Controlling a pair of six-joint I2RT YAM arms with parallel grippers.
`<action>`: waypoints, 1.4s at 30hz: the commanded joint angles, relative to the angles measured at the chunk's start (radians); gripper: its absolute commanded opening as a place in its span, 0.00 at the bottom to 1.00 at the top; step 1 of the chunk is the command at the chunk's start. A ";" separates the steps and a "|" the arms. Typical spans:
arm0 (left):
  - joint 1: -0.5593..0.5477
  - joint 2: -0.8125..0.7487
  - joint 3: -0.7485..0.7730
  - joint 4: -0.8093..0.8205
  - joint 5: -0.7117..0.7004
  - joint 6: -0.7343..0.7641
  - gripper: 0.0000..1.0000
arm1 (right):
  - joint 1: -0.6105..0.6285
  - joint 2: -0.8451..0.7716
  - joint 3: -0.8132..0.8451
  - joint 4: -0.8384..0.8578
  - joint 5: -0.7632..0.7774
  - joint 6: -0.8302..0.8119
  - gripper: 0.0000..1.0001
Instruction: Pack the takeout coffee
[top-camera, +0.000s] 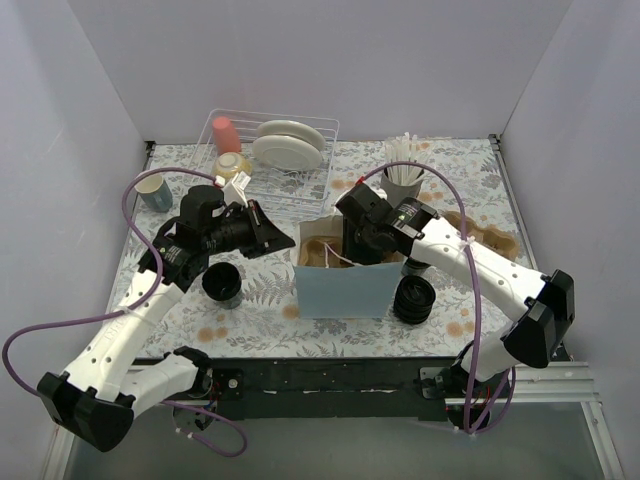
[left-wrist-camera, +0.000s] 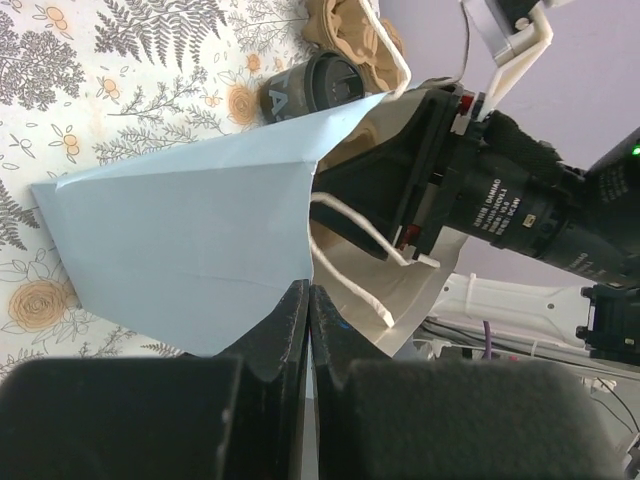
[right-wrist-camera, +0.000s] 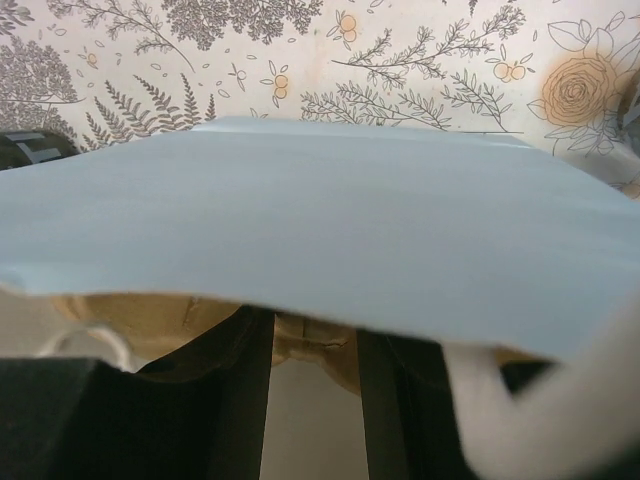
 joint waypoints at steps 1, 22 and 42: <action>-0.005 -0.018 -0.017 0.015 0.054 -0.006 0.00 | 0.010 -0.017 -0.075 0.071 0.006 -0.002 0.34; -0.006 -0.035 0.015 -0.079 -0.037 -0.039 0.00 | 0.027 -0.074 0.083 0.099 -0.021 -0.087 0.70; -0.005 0.046 0.163 -0.205 -0.178 -0.009 0.14 | 0.027 -0.212 -0.003 0.433 -0.505 -0.268 0.57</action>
